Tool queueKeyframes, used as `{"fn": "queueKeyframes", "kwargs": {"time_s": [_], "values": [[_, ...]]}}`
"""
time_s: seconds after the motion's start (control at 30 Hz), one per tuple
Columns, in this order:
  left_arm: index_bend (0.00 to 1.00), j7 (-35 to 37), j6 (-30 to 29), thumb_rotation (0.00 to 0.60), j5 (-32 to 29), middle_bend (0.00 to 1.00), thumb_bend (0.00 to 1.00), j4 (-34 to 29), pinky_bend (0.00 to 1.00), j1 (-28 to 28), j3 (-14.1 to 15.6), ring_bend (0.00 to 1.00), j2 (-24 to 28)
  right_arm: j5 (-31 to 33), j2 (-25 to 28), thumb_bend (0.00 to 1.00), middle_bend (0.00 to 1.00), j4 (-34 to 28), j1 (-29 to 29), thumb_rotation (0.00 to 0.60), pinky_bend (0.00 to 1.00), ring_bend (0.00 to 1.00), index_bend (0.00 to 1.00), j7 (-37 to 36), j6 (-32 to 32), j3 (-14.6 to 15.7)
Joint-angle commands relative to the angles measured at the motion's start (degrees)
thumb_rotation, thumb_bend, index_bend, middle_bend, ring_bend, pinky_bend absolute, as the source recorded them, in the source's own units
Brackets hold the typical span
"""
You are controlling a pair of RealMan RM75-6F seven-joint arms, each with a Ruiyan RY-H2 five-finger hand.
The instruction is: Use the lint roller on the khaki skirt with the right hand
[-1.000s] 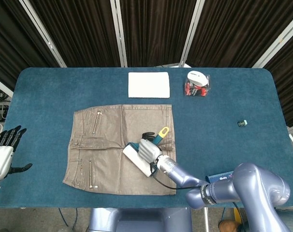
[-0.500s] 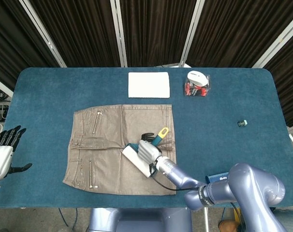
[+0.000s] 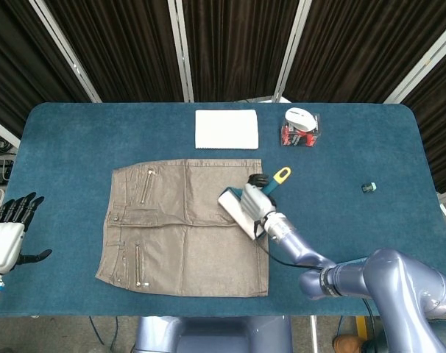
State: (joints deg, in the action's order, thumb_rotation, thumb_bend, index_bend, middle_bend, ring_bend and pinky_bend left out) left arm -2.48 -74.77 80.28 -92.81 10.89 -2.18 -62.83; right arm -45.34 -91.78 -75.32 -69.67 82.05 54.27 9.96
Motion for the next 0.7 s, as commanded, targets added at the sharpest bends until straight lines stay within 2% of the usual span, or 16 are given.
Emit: {"fn": "queueKeyframes", "kwargs": {"time_s": [0.03,0.43,0.7], "values": [[0.0,-0.1,0.1,0.6,-0.1,0.0,0.0,0.0,0.0,0.0,0.0,0.0,-0.1,-0.1,0.3,0.77,0.63,2.4,1.0,0.6,0.48,0.53,0.58,-1.0,-0.5,0.0],[0.0,-0.1,0.2,0.6,-0.2,0.0,0.0,-0.1,0.0,0.1,0.1,0.0,-0.1,2.8,2.1,0.77,0.63,9.6,6.1,0.6,0.48,0.53,0.58,-7.7,-2.6,-1.6],[0.0,-0.5,-0.2,0.6,0.4,0.0,0.0,-0.6,0.0,-0.1,0.3,0.0,0.0,4.9,1.2,0.76,0.63,15.1,8.8,0.6,0.48,0.53,0.57,-10.9,-4.7,-3.2]]}}
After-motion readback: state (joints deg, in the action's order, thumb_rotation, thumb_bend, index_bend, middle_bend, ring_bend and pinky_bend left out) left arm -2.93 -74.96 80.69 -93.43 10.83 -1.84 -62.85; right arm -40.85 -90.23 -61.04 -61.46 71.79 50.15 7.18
